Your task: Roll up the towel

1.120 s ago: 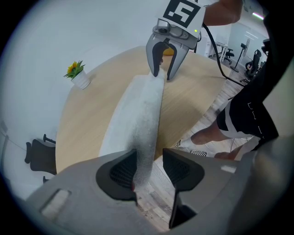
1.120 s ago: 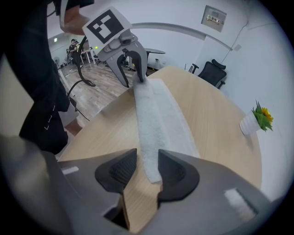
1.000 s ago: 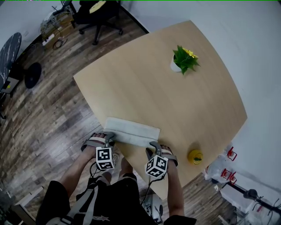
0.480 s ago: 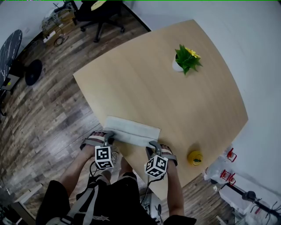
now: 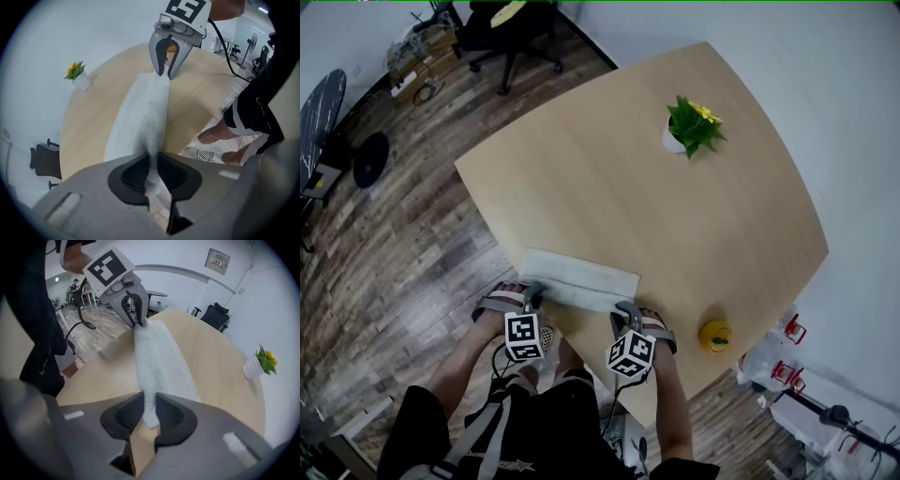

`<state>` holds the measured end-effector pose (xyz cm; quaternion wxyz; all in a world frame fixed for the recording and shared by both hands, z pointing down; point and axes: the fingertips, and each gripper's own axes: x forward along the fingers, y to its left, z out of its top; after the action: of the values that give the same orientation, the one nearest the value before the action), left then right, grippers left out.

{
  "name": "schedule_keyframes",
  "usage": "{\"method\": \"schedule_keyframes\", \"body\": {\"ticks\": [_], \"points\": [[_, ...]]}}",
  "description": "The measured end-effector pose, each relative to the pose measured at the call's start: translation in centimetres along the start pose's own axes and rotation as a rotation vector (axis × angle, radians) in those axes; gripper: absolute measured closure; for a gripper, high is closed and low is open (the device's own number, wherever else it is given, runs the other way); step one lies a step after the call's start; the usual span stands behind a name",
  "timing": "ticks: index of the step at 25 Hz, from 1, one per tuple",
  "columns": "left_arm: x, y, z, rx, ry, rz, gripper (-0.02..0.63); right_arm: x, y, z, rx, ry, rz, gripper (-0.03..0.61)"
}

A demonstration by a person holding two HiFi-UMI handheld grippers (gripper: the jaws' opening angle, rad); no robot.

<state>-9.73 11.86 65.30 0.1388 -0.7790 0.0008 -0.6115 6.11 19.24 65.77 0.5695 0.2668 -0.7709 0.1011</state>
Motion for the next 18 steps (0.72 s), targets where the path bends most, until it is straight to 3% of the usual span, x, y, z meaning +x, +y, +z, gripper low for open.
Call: {"method": "schedule_keyframes", "body": {"ticks": [4, 18], "points": [[-0.5, -0.6, -0.1, -0.002, -0.004, 0.007, 0.558, -0.3, 0.6, 0.0, -0.010, 0.010, -0.007, 0.515], [-1.5, -4.7, -0.6, 0.035, -0.025, -0.028, 0.560, -1.4, 5.8, -0.8, 0.026, 0.027, -0.002, 0.520]]}}
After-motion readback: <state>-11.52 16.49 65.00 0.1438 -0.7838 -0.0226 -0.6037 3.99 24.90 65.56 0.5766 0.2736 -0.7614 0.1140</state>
